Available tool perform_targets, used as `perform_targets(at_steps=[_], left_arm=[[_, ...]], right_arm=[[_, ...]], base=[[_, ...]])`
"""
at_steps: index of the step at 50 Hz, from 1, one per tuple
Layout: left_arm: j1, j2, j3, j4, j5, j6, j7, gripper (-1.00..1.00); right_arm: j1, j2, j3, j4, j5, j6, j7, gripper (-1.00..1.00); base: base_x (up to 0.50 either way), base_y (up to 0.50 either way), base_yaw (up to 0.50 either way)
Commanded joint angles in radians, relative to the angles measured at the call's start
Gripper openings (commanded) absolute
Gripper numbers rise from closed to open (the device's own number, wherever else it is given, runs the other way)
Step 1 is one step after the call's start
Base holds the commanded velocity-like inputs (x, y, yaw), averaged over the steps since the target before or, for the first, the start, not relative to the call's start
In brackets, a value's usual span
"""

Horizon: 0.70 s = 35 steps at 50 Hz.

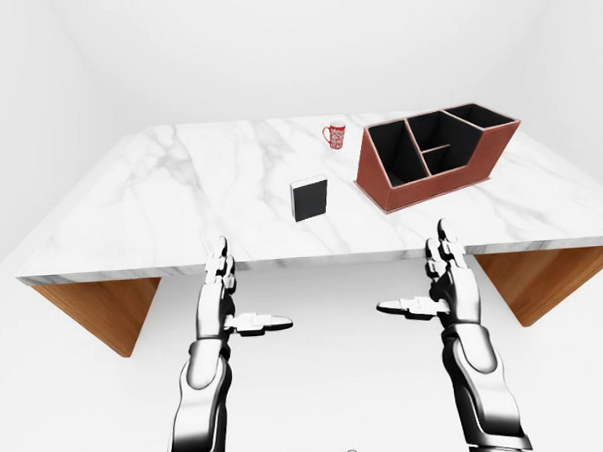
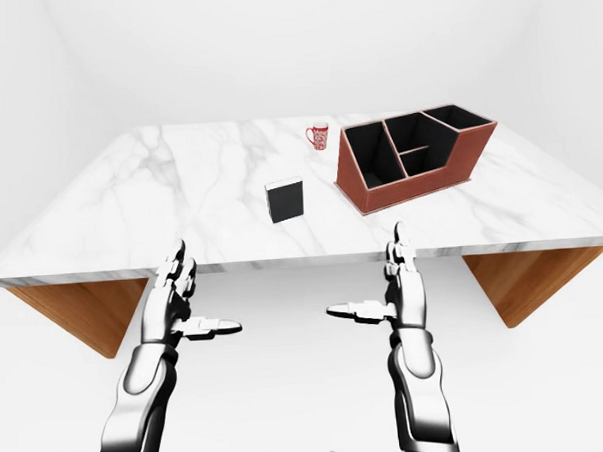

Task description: Pick up the book and place it in the left compartment of the caddy.

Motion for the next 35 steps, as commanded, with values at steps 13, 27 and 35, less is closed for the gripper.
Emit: perform_targets(at_steps=[13, 27, 35], left_arm=[[0.017, -0.005, -0.007, -0.070, -0.004, 0.025, -0.001, 1.00], [0.019, -0.004, -0.006, -0.057, 0.000, 0.025, -0.002, 1.00], [-0.002, -0.003, 0.002, -0.009, -0.005, 0.001, 0.005, 1.00]], right_arm=[[0.026, -0.052, -0.182, 0.062, 0.092, -0.086, 0.050, 1.00], [0.091, -0.030, -0.243, -0.066, 0.080, -0.064, 0.063, 1.00], [0.124, -0.010, -0.297, -0.130, 0.101, -0.038, 0.082, 1.00]], base=[[0.00, 0.00, 0.00], [0.00, 0.00, 0.00], [0.00, 0.00, 0.00]])
